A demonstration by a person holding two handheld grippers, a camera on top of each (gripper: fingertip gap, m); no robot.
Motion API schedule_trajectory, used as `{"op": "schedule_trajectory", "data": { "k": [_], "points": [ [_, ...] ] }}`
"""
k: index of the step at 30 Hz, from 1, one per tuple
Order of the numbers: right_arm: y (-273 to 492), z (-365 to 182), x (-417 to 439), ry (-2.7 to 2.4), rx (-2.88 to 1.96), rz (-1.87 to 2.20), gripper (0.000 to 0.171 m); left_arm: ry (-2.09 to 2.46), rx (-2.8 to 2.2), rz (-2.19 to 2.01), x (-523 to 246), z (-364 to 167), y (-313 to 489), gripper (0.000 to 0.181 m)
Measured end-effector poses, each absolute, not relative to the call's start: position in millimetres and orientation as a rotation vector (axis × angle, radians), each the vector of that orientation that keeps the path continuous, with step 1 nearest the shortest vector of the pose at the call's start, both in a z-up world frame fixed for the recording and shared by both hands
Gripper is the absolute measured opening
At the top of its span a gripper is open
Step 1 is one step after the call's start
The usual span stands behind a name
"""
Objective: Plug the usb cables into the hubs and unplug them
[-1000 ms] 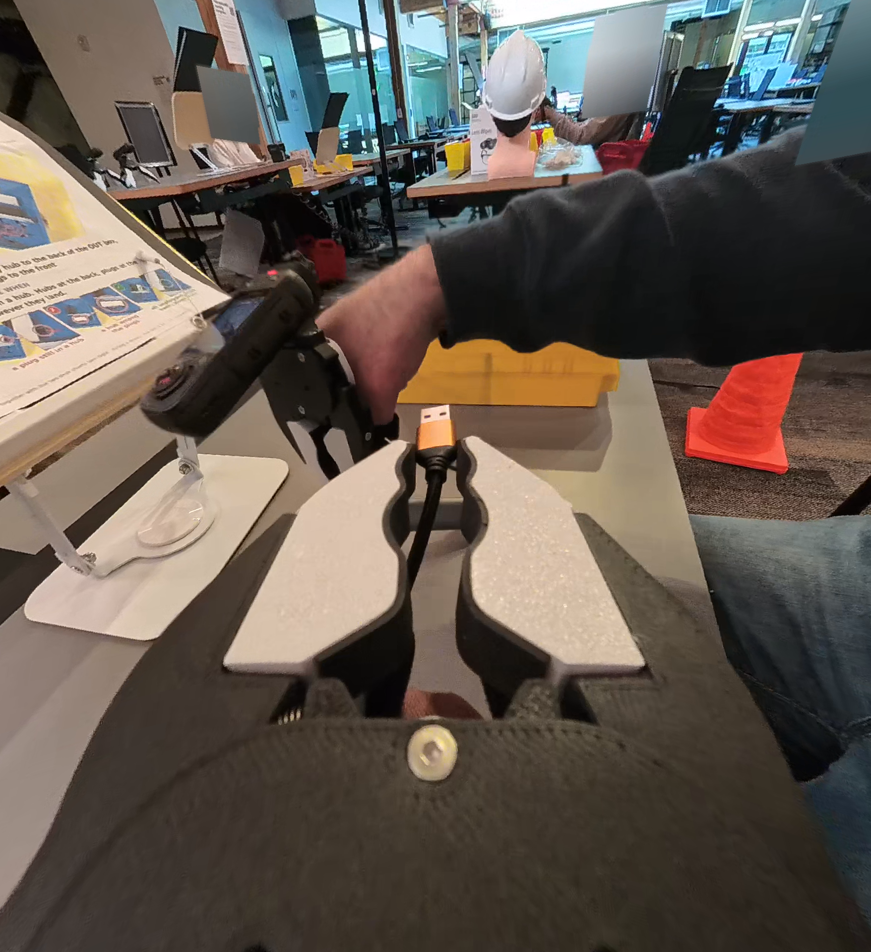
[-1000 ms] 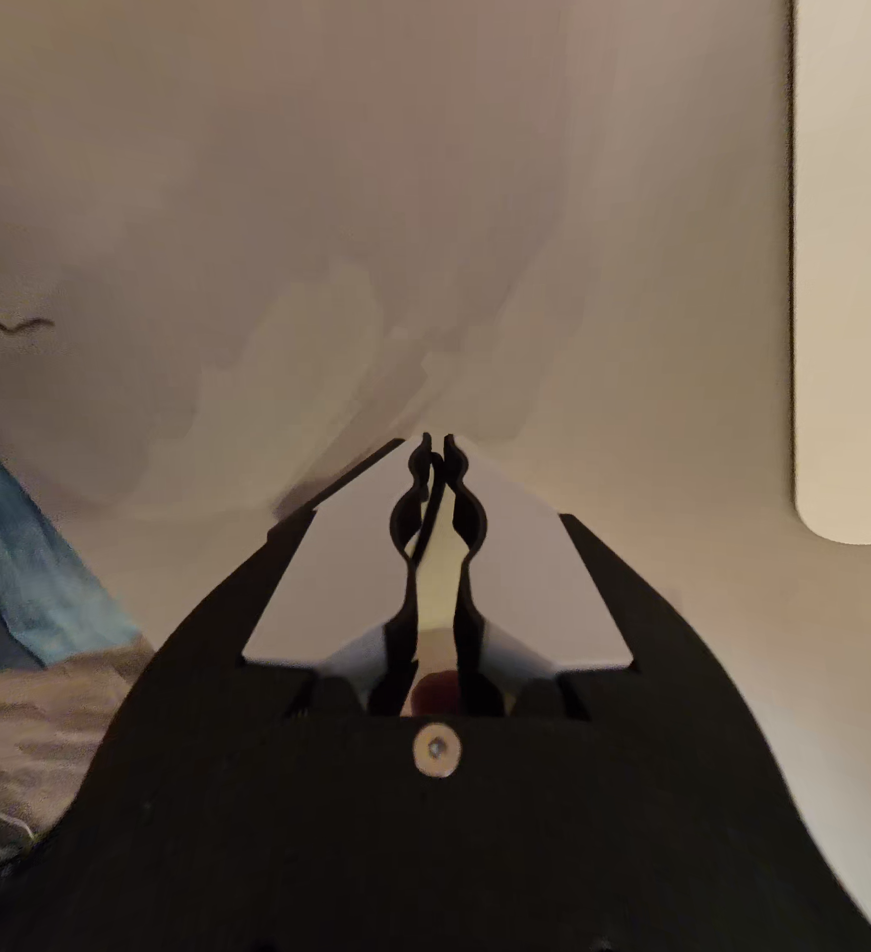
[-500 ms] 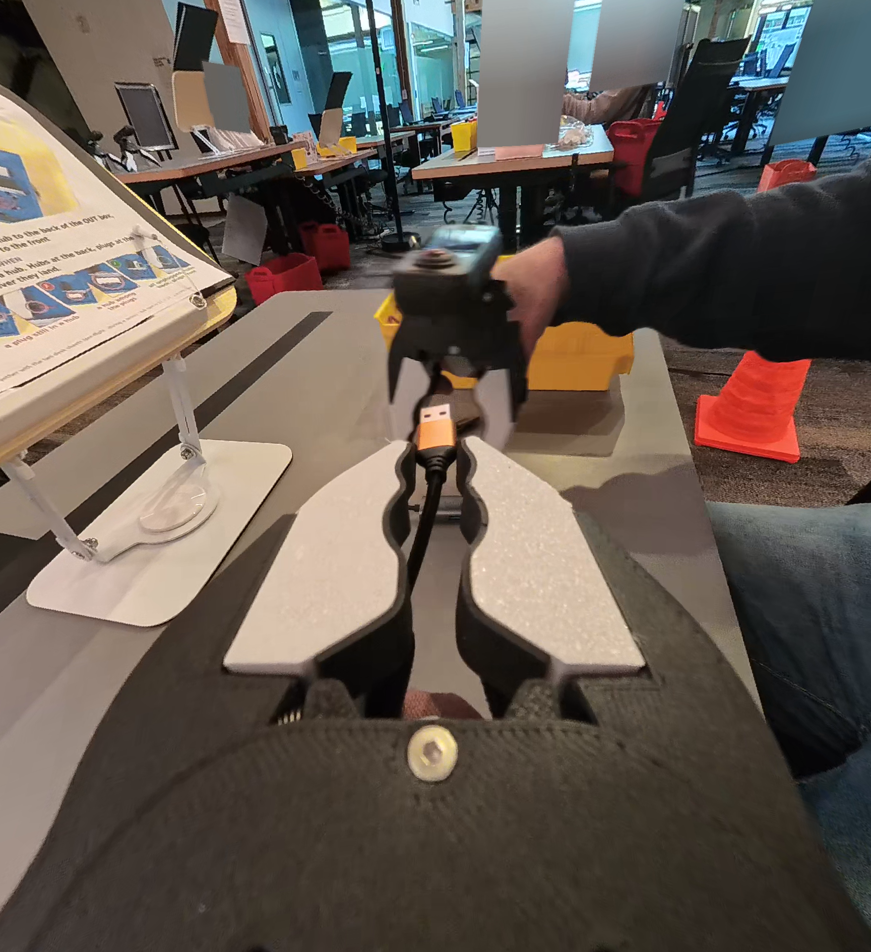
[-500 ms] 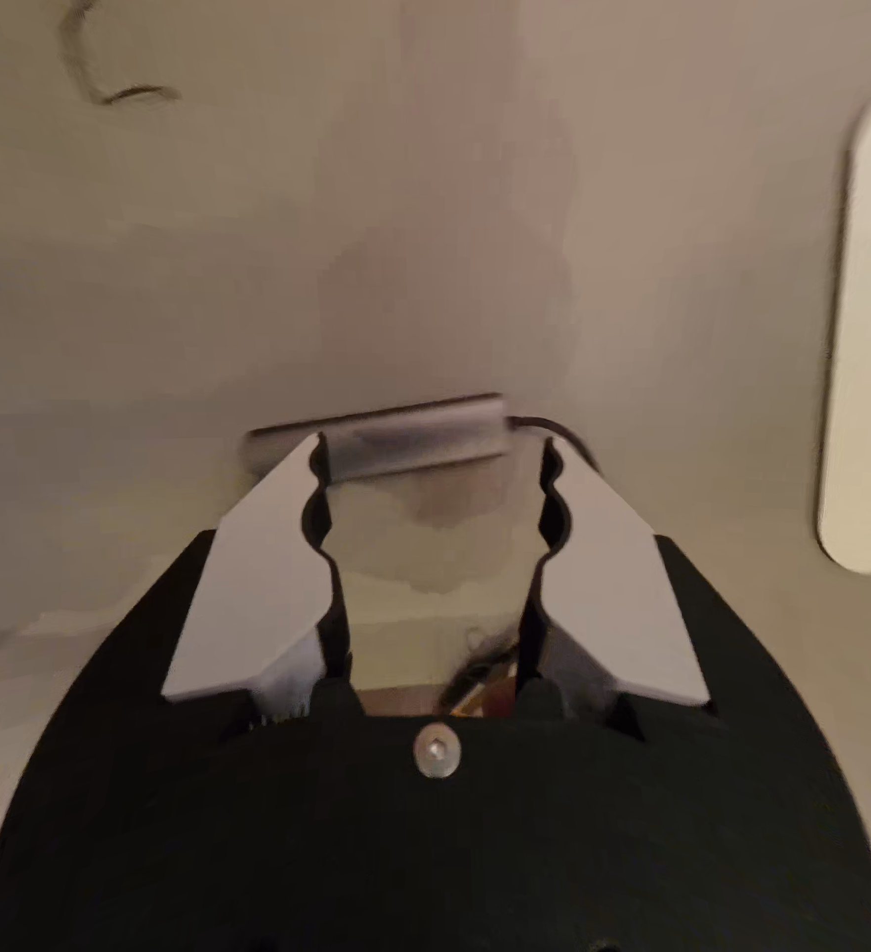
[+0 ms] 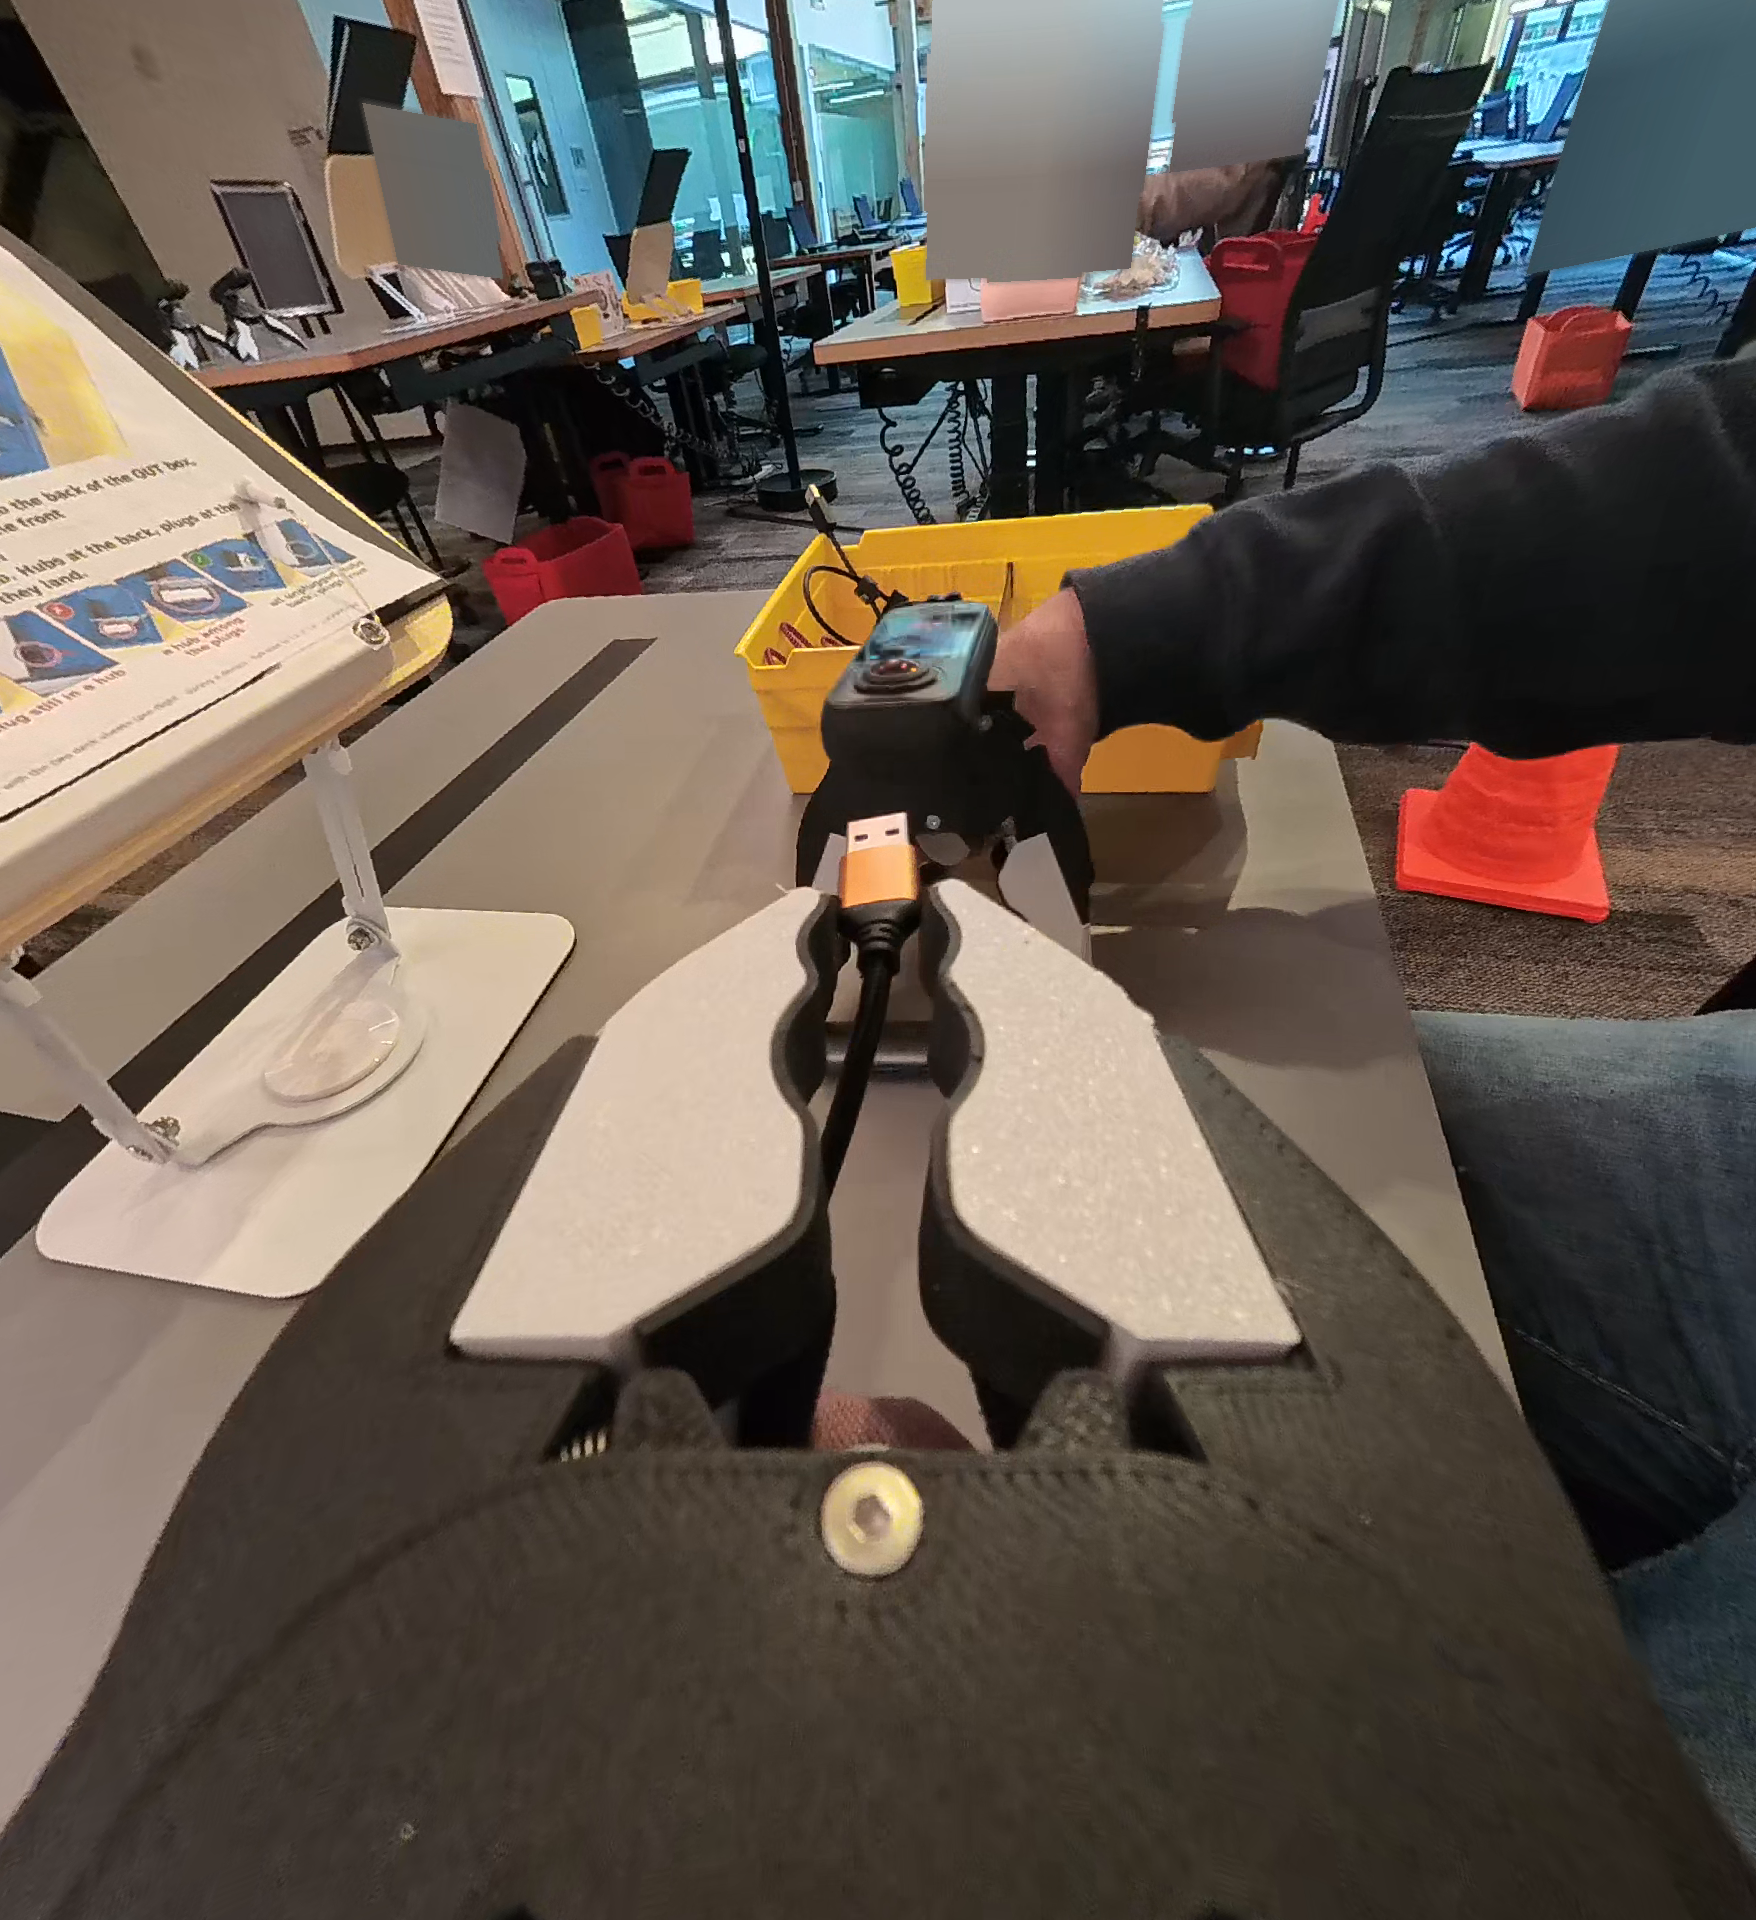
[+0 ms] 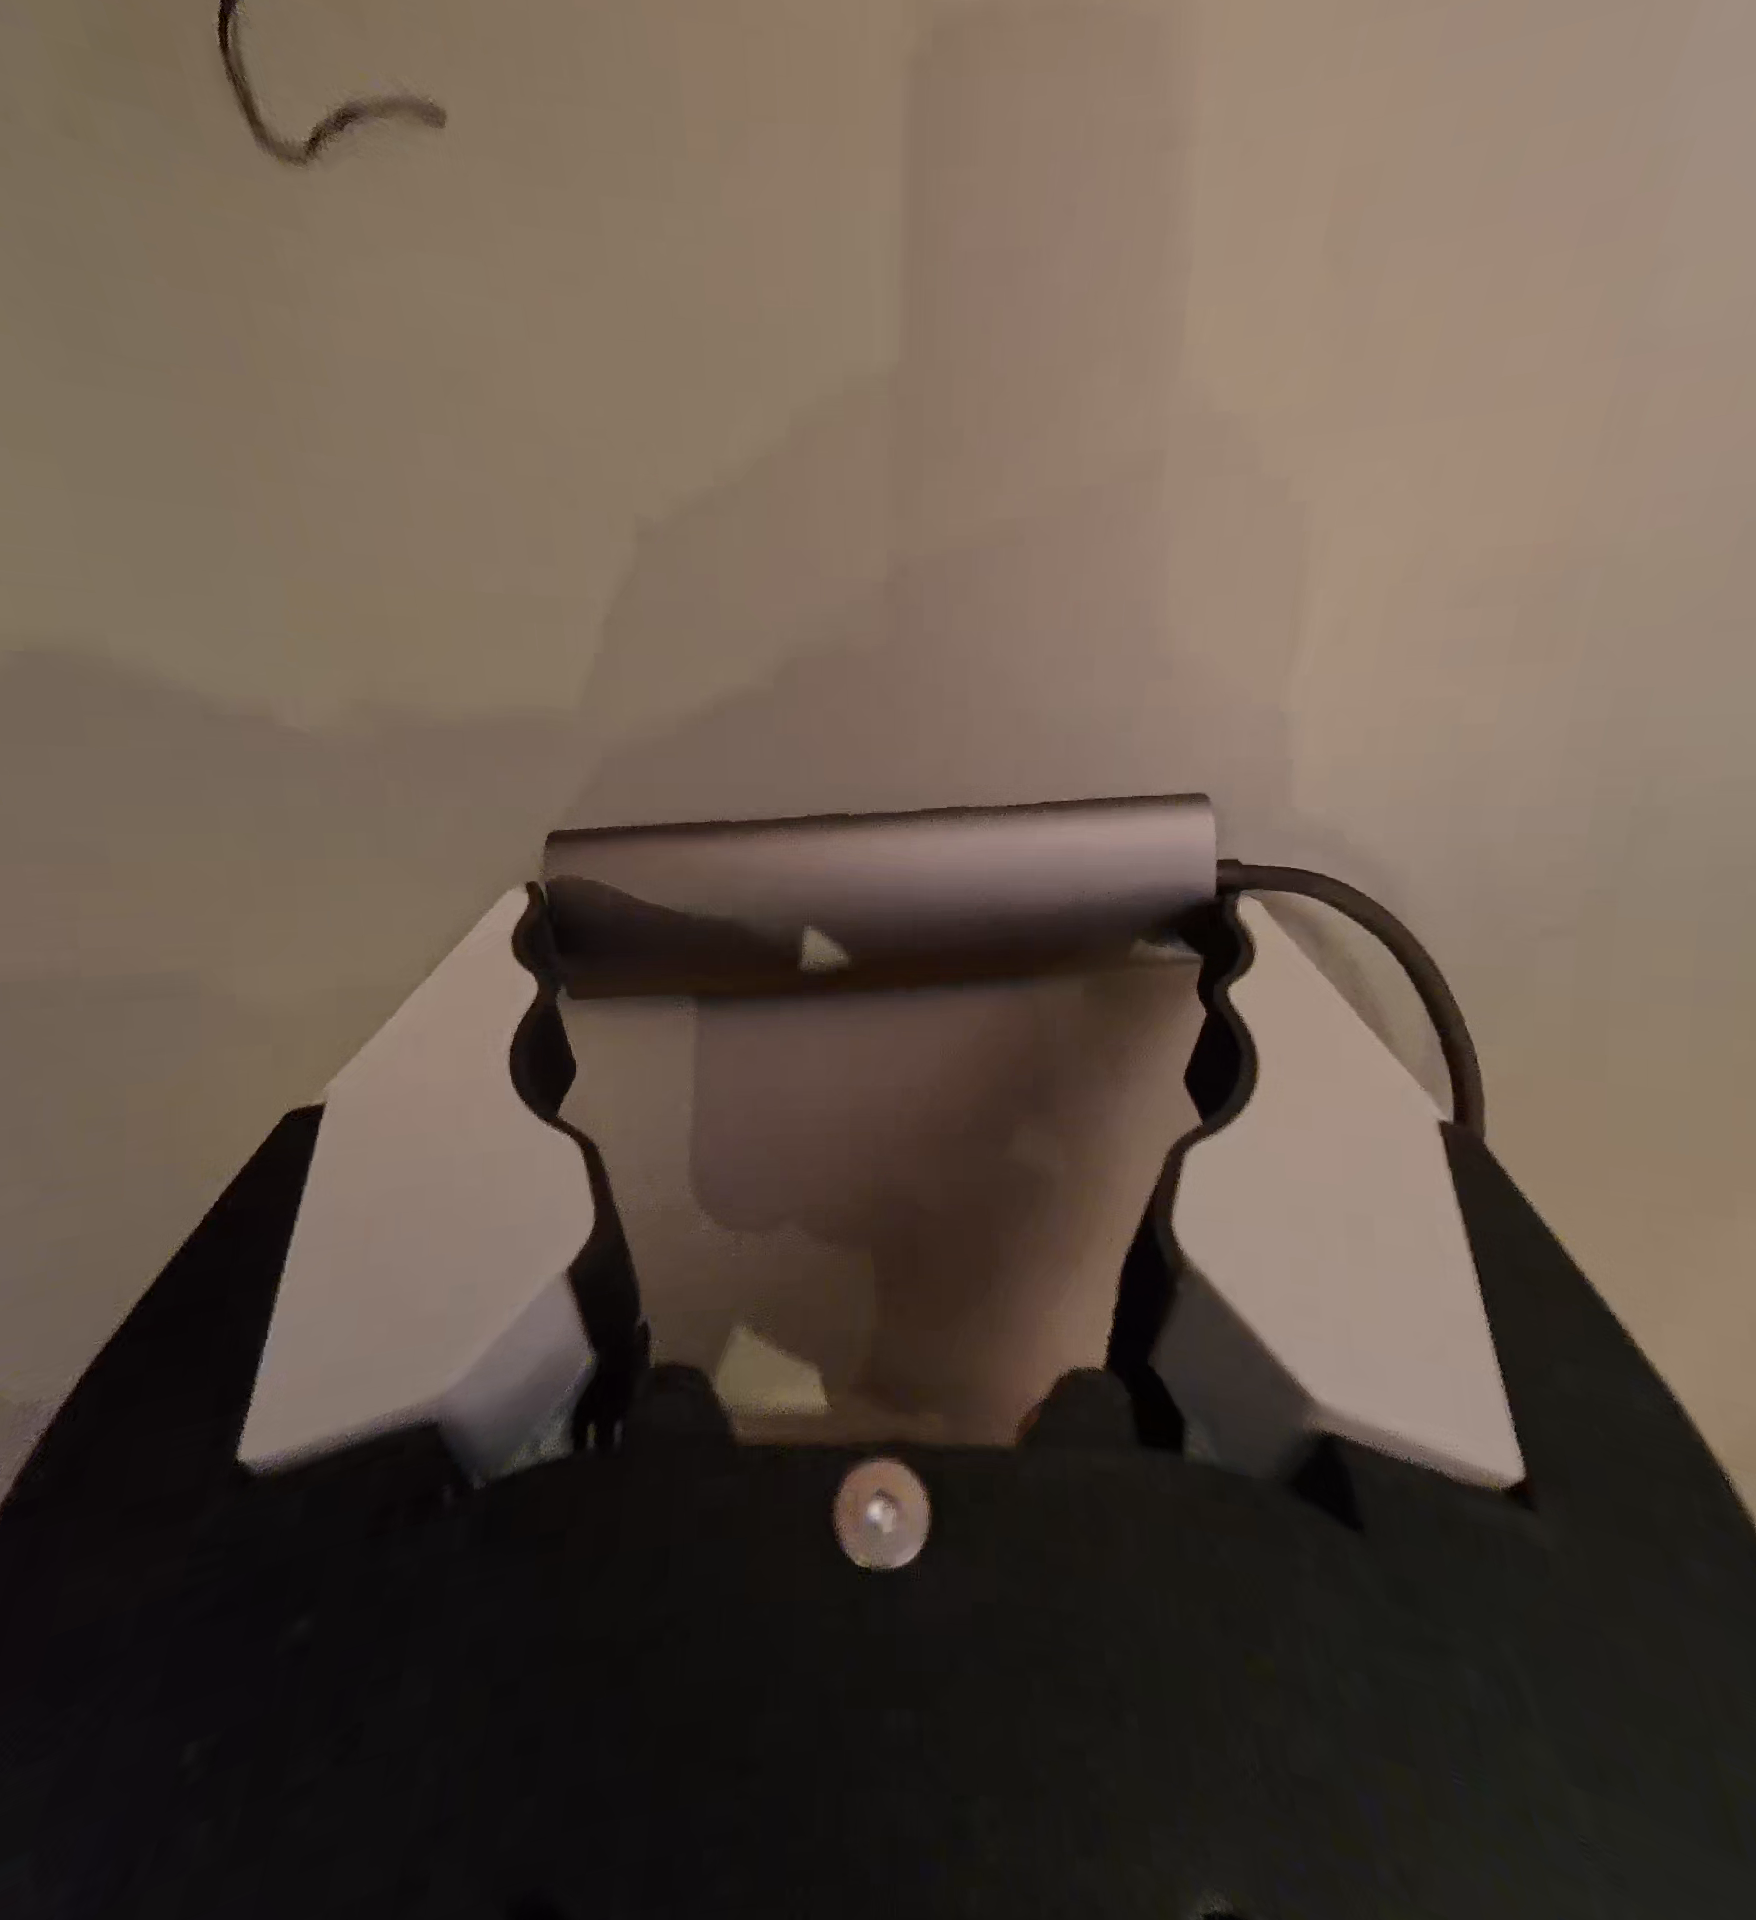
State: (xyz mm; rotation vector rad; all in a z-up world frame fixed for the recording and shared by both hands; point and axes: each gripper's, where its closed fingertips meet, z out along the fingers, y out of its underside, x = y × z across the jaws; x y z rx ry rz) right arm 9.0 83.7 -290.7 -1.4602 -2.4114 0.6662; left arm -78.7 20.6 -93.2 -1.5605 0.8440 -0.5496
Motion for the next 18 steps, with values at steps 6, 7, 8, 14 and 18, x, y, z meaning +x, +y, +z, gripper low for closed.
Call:
{"op": "schedule_trajectory", "data": {
  "k": [6, 7, 8, 14, 18],
  "points": [
    [72, -291, -1, -2.27, -1.598, 0.65, 0.131, 0.851, -1.574, -0.555, -79, -99, 21, 0.014],
    [70, -293, 0, -2.285, -1.568, 0.641, 0.133, 0.853, -1.575, -0.553, -79, -100, 21, 0.014],
    [68, -293, 0, -2.294, -1.533, 0.634, 0.135, 0.856, -1.575, -0.55, -79, -100, 20, 0.014],
    [70, -289, -5, -2.163, -1.457, 0.788, 0.123, 0.849, -1.562, -0.552, -81, -95, 20, 0.014],
    [70, -289, -3, -2.14, -1.446, 0.822, 0.121, 0.85, -1.565, -0.559, -81, -97, 20, 0.014]
  ]
}}
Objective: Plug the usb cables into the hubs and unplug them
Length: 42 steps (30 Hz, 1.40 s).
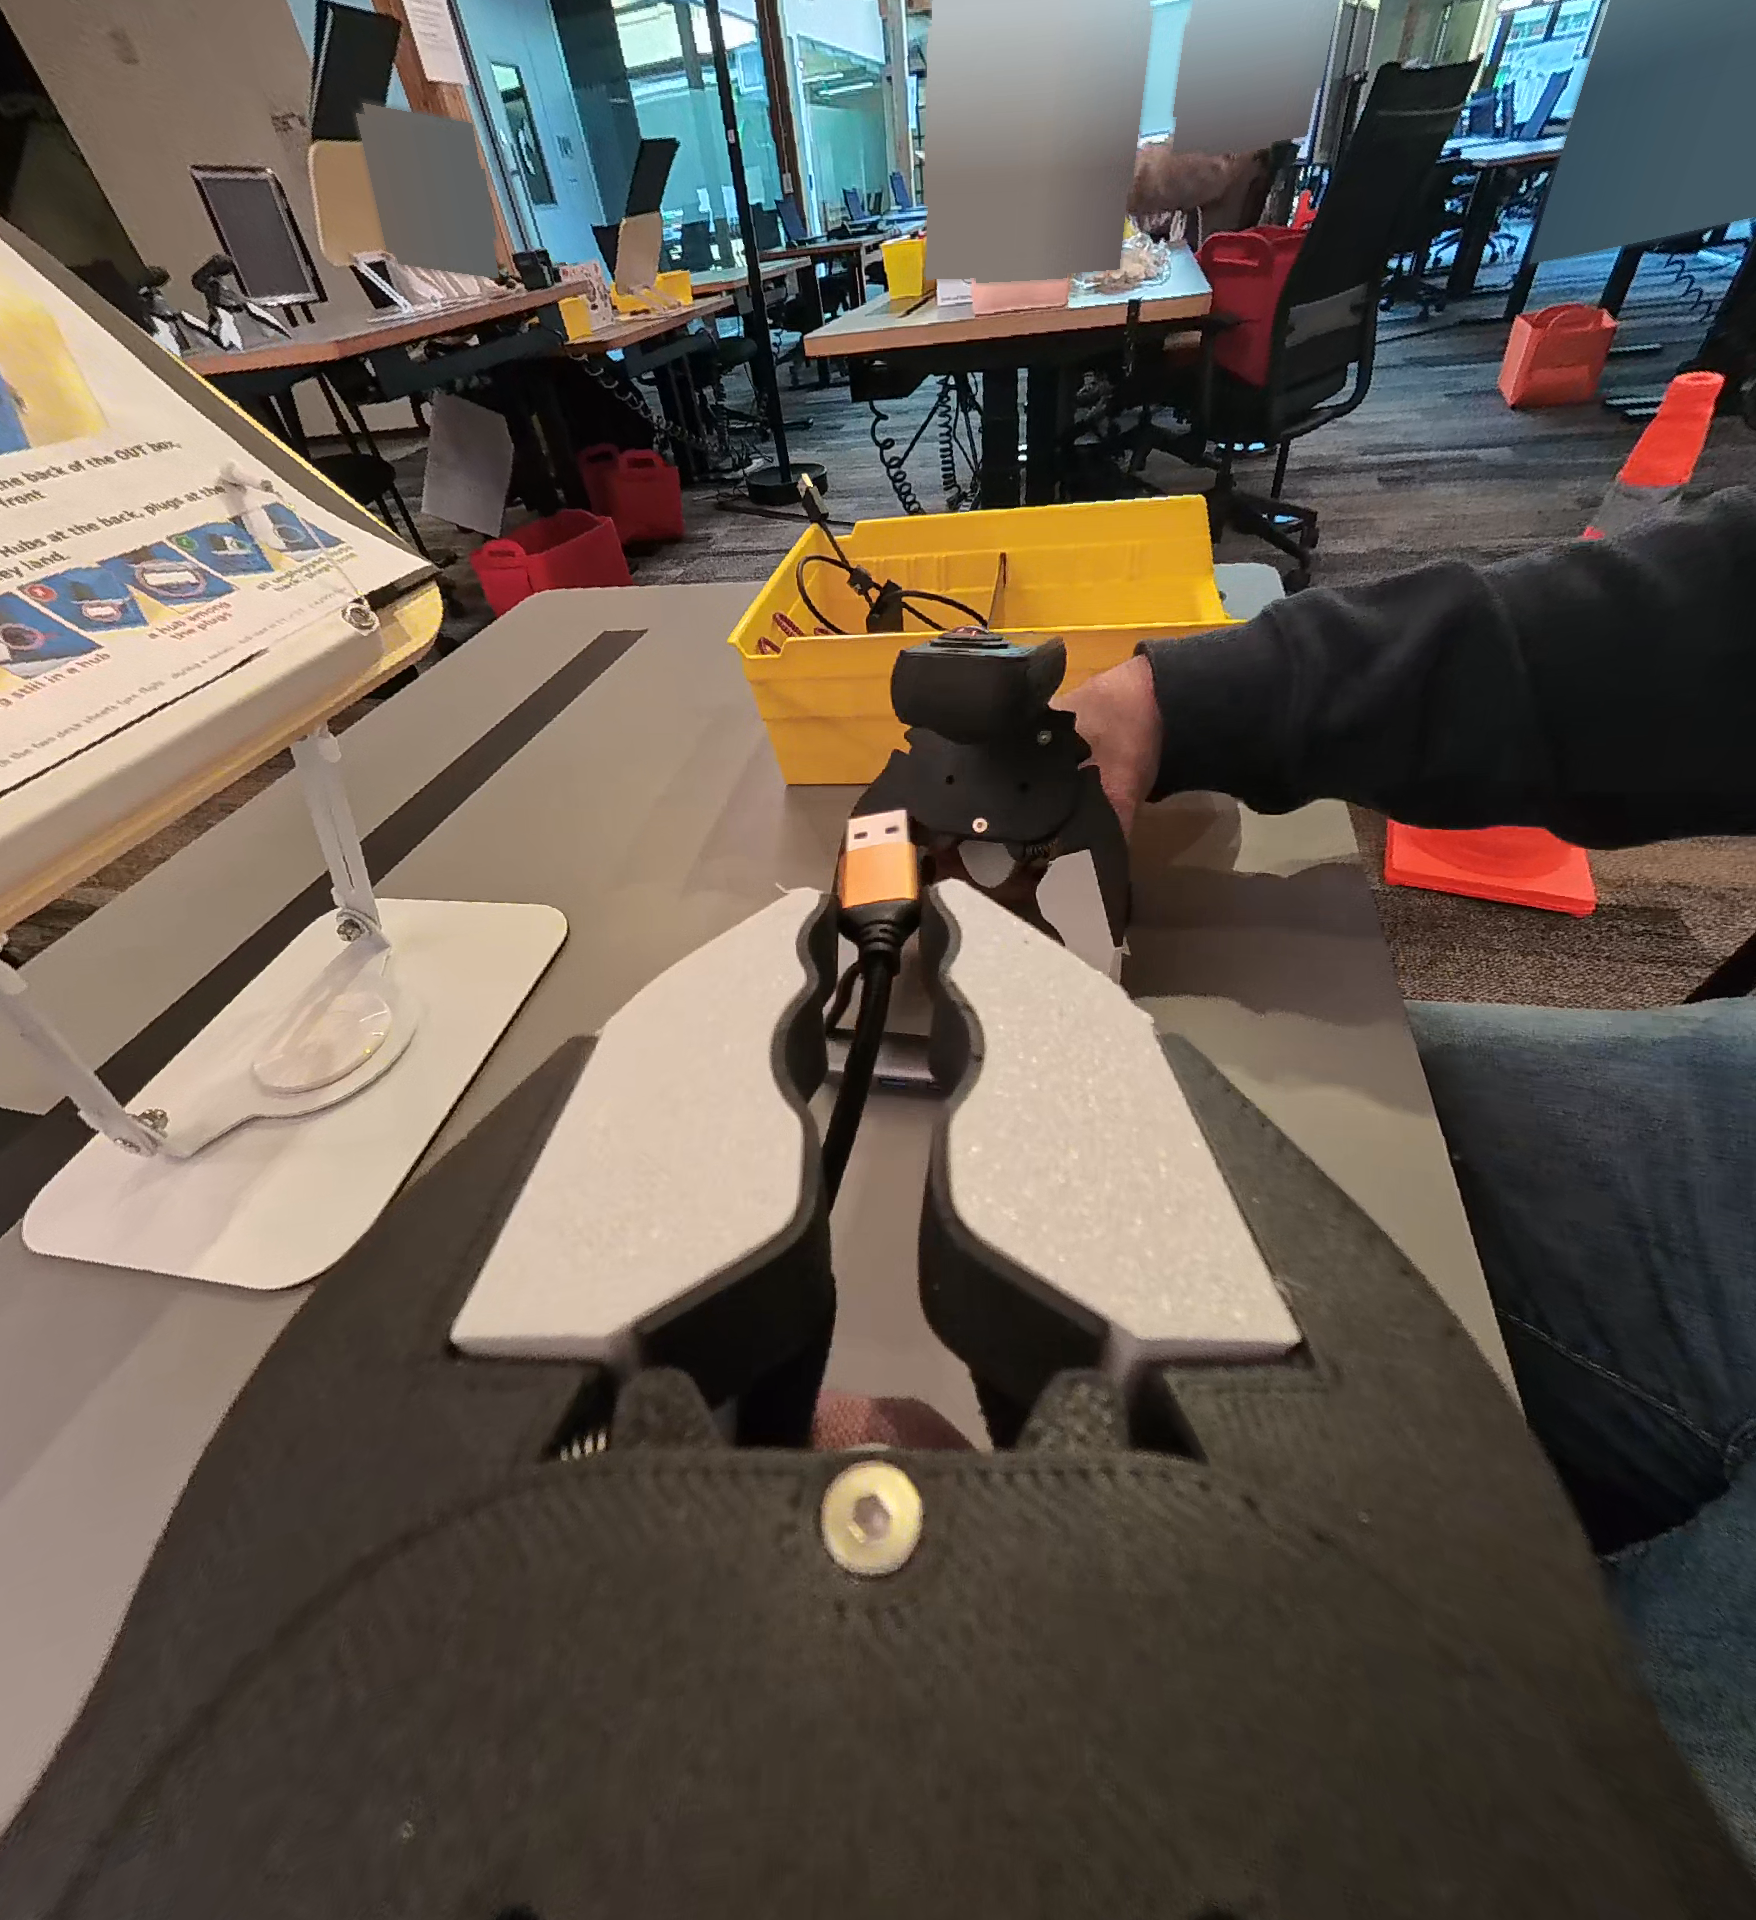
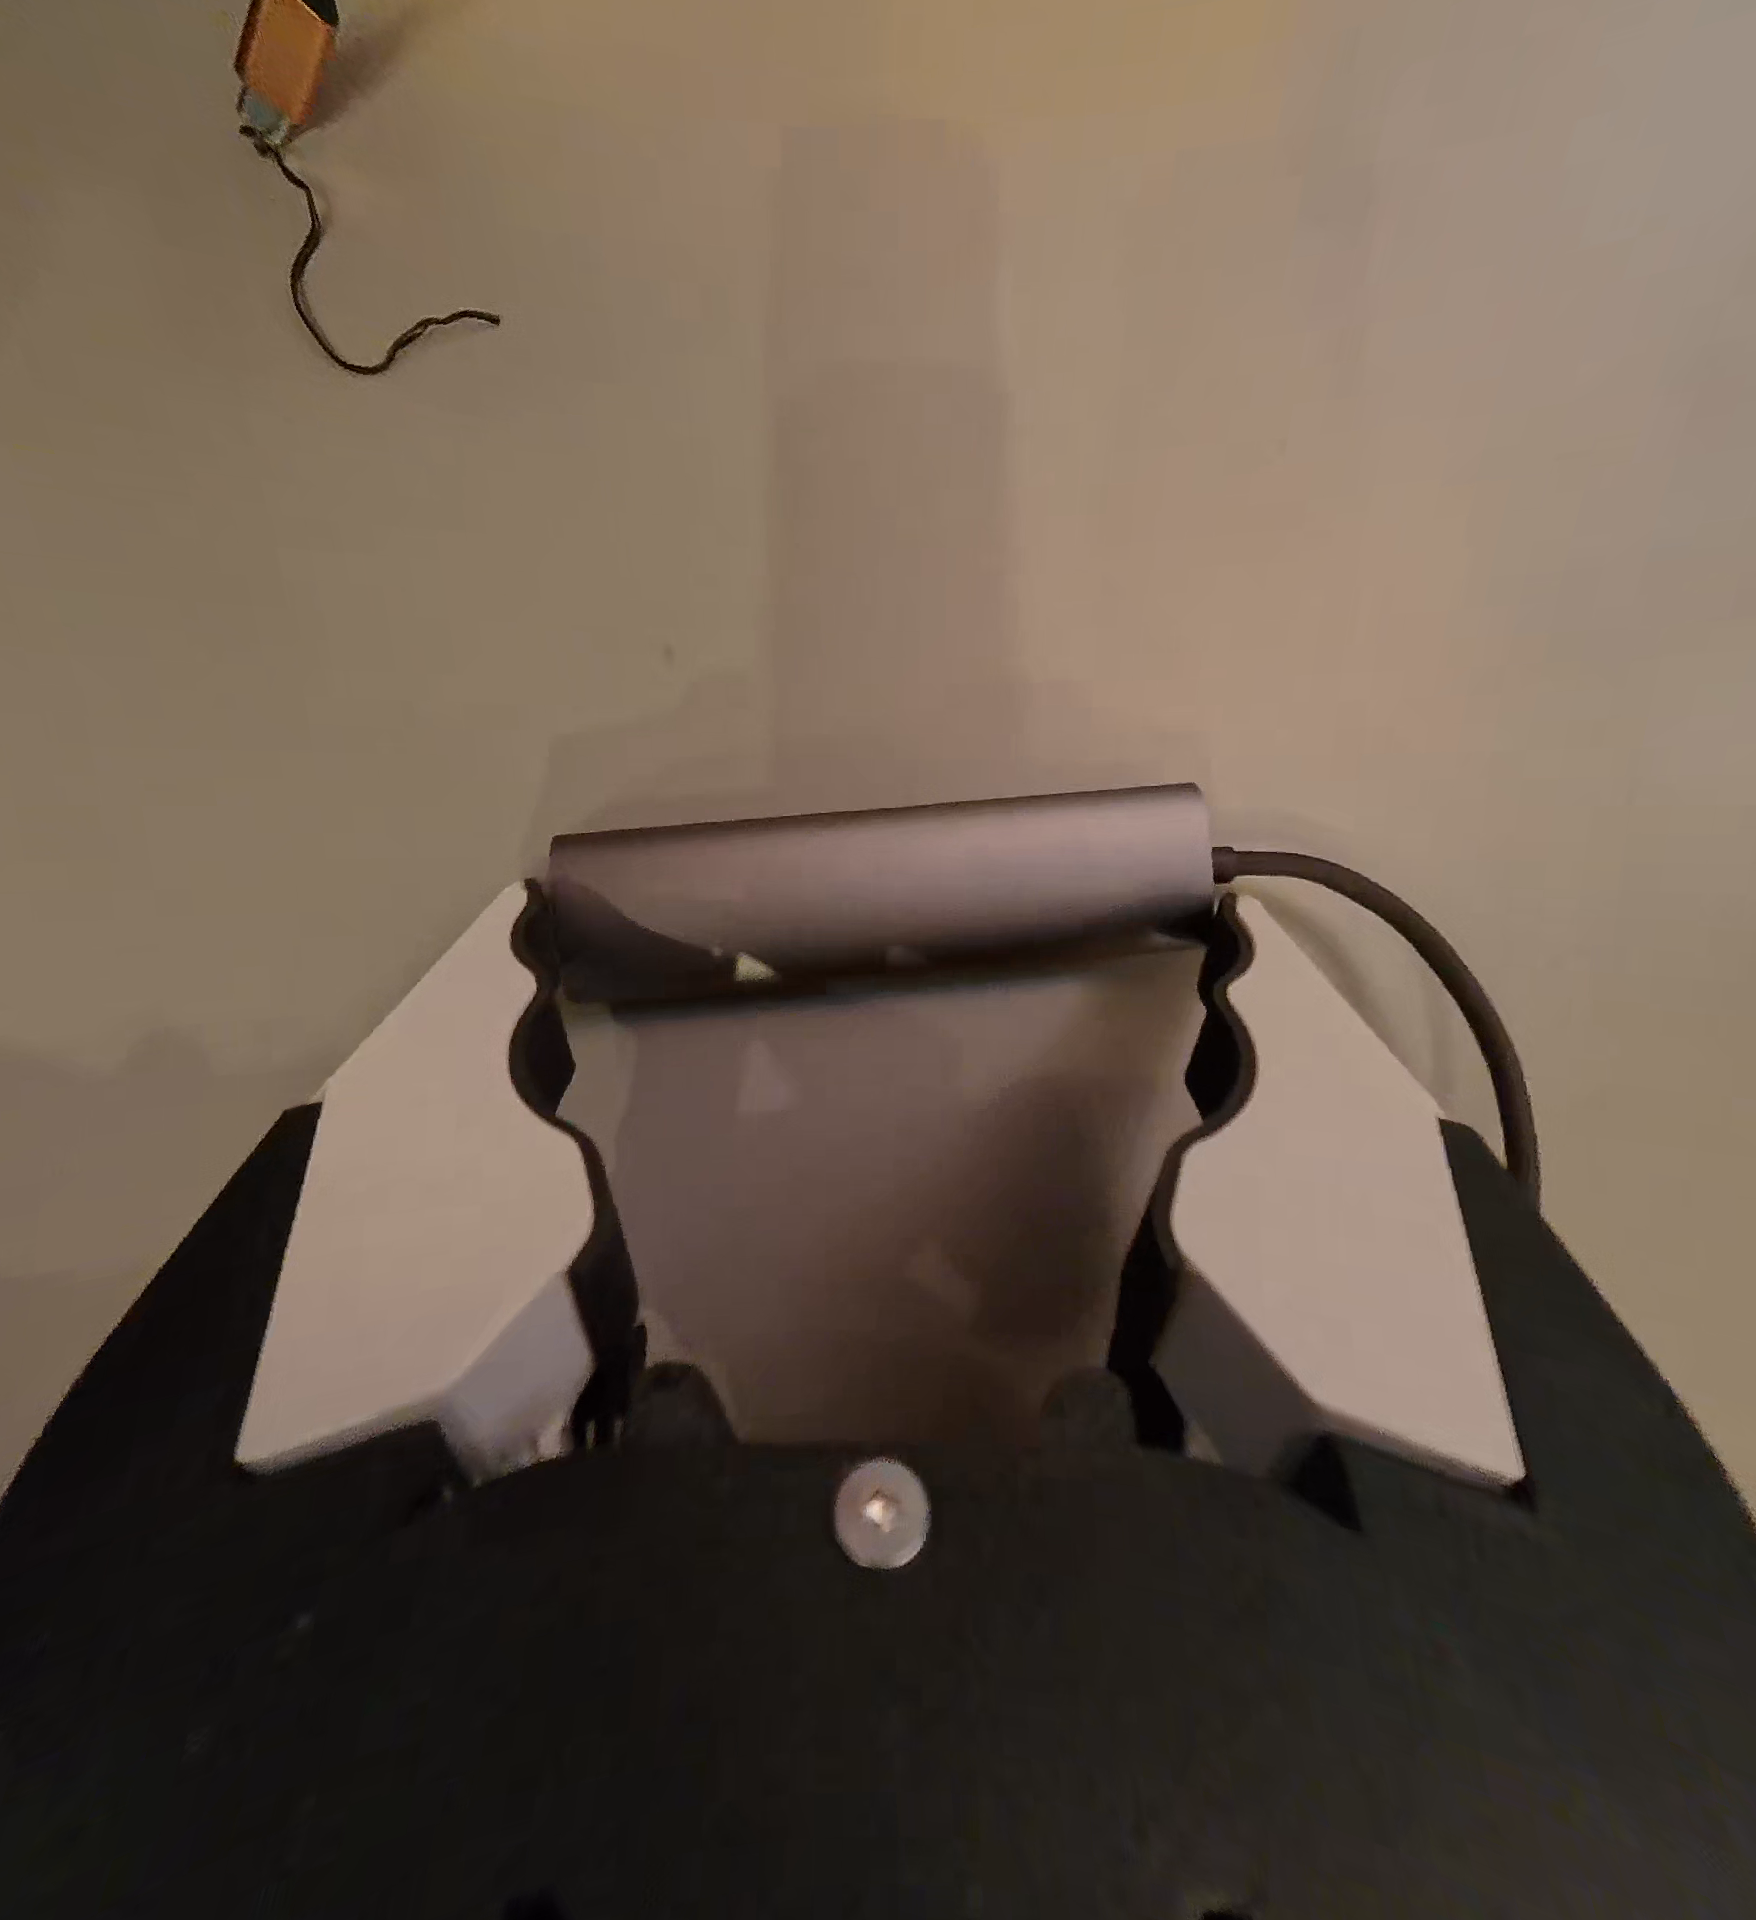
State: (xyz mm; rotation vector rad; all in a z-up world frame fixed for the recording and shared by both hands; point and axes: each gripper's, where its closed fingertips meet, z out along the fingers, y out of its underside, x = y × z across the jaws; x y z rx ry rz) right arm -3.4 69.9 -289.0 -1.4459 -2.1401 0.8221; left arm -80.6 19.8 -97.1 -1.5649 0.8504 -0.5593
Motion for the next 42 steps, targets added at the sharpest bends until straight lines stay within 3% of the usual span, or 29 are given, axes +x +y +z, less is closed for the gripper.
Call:
{"op": "schedule_trajectory", "data": {
  "k": [16, 31, 42],
  "points": [
    [62, -278, 1, -2.091, -1.479, 0.965, 0.119, 0.881, -1.593, -0.535, -75, -103, 21, 0.014],
    [35, -173, -19, -2.033, -1.375, 1.153, 0.118, 0.937, -1.675, -0.568, -67, -122, 21, 0.014],
    [31, -146, -29, -2.04, -1.327, 1.169, 0.118, 0.909, -1.734, -0.84, -51, -116, 17, 0.015]
  ]
}}
